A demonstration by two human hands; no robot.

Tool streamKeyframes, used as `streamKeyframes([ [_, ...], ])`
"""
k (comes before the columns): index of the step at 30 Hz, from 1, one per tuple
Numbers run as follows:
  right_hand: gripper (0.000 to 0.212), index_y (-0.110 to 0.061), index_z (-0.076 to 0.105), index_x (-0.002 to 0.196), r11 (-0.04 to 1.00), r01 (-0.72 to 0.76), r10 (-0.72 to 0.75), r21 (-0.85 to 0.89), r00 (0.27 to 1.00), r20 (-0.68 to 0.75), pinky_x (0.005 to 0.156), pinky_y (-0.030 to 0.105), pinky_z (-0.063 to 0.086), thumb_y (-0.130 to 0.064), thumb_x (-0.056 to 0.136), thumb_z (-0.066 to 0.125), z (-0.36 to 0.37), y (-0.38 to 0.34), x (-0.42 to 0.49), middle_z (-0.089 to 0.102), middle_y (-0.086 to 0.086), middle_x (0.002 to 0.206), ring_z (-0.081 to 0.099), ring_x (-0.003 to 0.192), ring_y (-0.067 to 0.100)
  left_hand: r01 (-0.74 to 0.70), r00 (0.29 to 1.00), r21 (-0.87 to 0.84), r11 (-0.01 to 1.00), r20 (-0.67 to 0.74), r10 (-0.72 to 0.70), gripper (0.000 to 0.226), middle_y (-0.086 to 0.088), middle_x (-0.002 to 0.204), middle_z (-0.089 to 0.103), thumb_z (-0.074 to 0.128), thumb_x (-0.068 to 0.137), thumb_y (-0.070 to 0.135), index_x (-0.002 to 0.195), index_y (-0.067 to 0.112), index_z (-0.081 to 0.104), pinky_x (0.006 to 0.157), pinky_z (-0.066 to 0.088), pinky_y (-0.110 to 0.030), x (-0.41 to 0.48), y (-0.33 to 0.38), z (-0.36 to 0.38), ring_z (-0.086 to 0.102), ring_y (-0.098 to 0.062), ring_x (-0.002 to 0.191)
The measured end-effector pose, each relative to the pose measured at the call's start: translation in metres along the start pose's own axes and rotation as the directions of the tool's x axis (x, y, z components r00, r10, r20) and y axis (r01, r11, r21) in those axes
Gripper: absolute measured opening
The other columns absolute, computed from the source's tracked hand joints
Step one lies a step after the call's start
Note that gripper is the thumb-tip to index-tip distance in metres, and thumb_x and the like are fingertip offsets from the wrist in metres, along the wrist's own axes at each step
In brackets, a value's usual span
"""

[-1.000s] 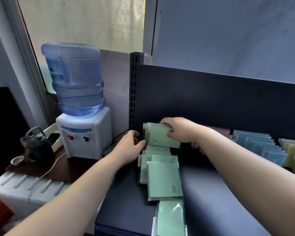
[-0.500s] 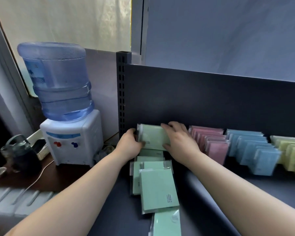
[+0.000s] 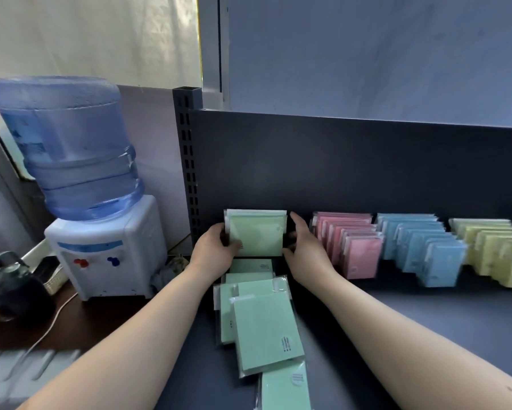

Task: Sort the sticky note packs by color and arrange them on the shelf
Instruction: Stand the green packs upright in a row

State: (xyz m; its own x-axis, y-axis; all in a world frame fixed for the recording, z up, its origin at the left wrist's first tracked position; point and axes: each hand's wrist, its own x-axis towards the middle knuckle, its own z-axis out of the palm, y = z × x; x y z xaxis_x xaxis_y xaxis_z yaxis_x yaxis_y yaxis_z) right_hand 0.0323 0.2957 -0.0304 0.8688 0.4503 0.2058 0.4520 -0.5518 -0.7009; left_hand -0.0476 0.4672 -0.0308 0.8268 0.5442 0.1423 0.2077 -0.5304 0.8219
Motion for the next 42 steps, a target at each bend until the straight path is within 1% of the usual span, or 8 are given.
streamKeyframes([
  [10,0.065,-0.014,0.026,0.147,0.999,-0.037,0.038,0.038,0.999,-0.026,0.084,0.022,0.040,-0.007,0.090,0.055,-0.003,-0.002,-0.003,0.056,0.005,0.123,0.058,0.102,0.020,0.051,0.996,-0.080,0.995,-0.062,-0.056,0.036,-0.004,0.115,0.064,0.062,0.088,0.018,0.123,0.012,0.058,0.090,0.045,-0.032,-0.009,0.000,-0.007,0.058,-0.023,0.106],
  [15,0.040,-0.016,0.052,0.127,0.992,0.094,-0.099,-0.086,0.993,-0.065,0.079,0.021,0.039,-0.016,0.088,0.060,-0.027,-0.022,-0.019,0.054,-0.001,0.105,0.054,0.083,0.013,0.130,0.990,-0.106,0.986,-0.041,-0.135,0.042,-0.002,0.111,0.058,0.062,0.088,0.021,0.128,0.017,0.051,0.081,0.043,-0.029,-0.023,0.001,-0.017,0.056,-0.019,0.096],
  [17,0.036,-0.019,0.058,0.121,0.977,0.151,-0.136,-0.150,0.985,0.106,0.084,0.023,0.044,-0.029,0.087,0.063,-0.038,-0.030,-0.029,0.058,-0.003,0.104,0.056,0.086,0.011,0.164,0.986,-0.082,0.983,0.029,-0.163,0.041,-0.002,0.106,0.058,0.062,0.087,0.023,0.127,0.018,0.050,0.079,0.046,-0.031,-0.030,0.000,-0.022,0.057,-0.020,0.092],
  [20,0.064,-0.028,0.048,0.135,0.965,0.181,-0.068,-0.190,0.872,0.485,0.095,0.020,0.039,-0.052,0.079,0.067,-0.048,-0.040,-0.048,0.051,-0.006,0.127,0.053,0.111,0.009,0.195,0.972,-0.008,0.981,0.135,-0.193,0.042,0.000,0.101,0.060,0.061,0.088,0.028,0.127,0.018,0.049,0.085,0.050,-0.035,-0.042,-0.002,-0.030,0.060,-0.020,0.095],
  [23,0.085,-0.031,0.036,0.143,0.957,0.213,-0.047,-0.196,0.782,0.621,0.101,0.015,0.028,-0.052,0.071,0.075,-0.045,-0.040,-0.061,0.033,-0.009,0.141,0.040,0.128,0.009,0.230,0.950,-0.029,0.973,0.222,-0.219,0.039,0.000,0.101,0.060,0.061,0.089,0.029,0.124,0.017,0.051,0.077,0.054,-0.033,-0.055,0.000,-0.038,0.060,-0.017,0.091],
  [31,0.070,-0.033,0.047,0.133,0.992,0.118,-0.078,-0.038,0.835,0.545,0.088,0.013,0.033,-0.035,0.072,0.080,-0.045,-0.027,-0.062,0.038,-0.009,0.129,0.045,0.112,0.007,0.310,0.906,-0.138,0.941,0.342,-0.249,0.053,-0.014,0.101,0.065,0.071,0.080,0.007,0.127,0.013,0.048,0.064,0.049,-0.027,-0.077,0.001,-0.041,0.061,-0.018,0.081],
  [37,0.047,-0.039,0.054,0.108,0.996,0.083,-0.093,0.043,0.826,0.555,0.092,0.027,0.045,-0.033,0.070,0.081,-0.052,-0.014,-0.061,0.048,-0.007,0.117,0.048,0.106,0.005,0.269,0.959,-0.403,0.875,0.192,-0.206,0.035,-0.015,0.096,0.068,0.064,0.084,-0.005,0.114,0.008,0.052,0.067,0.054,-0.032,-0.084,0.006,-0.034,0.064,-0.020,0.079],
  [42,0.021,-0.030,0.055,0.102,0.948,-0.063,-0.089,0.313,0.890,0.448,0.080,0.033,0.045,-0.039,0.086,0.065,-0.047,-0.006,-0.060,0.062,0.002,0.092,0.054,0.080,0.010,0.155,0.988,-0.514,0.844,0.088,-0.127,0.021,-0.009,0.087,0.065,0.061,0.085,-0.006,0.093,0.013,0.056,0.061,0.053,-0.027,-0.088,0.013,-0.036,0.062,-0.017,0.071],
])
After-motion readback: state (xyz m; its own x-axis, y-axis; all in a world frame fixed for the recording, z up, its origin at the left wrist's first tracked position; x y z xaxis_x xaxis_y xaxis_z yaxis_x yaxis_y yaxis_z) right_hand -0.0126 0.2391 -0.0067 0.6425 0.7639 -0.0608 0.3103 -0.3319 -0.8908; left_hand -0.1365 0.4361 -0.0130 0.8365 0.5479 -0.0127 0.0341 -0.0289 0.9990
